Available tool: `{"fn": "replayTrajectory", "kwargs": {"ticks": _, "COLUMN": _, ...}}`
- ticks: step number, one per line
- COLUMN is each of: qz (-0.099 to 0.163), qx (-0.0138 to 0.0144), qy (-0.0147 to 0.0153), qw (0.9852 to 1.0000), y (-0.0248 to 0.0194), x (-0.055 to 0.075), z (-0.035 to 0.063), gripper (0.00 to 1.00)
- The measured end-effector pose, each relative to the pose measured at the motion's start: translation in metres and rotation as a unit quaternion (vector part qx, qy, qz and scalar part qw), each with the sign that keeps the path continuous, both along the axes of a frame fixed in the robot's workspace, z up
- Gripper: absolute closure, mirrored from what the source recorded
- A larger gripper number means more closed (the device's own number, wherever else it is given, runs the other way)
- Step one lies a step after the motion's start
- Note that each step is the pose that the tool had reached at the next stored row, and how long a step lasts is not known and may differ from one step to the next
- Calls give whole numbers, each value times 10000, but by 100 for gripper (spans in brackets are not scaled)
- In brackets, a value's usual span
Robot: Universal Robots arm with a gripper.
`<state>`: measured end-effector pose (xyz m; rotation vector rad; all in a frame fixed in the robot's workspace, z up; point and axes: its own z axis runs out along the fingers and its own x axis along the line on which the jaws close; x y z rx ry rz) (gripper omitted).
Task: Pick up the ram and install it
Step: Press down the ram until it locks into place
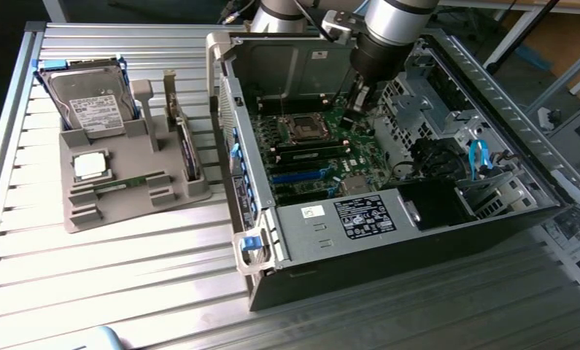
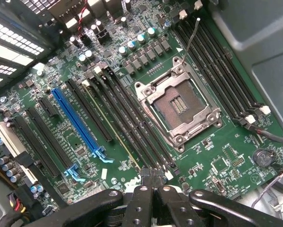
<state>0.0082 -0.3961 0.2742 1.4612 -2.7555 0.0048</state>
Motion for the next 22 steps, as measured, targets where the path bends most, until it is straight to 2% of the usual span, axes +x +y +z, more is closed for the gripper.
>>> {"fn": "replayTrajectory", "kwargs": {"ticks": 22, "qz": -325, "qx": 0, "qy": 0, "qw": 9995, "y": 0, "x": 0, "z": -16, "gripper": 89}}
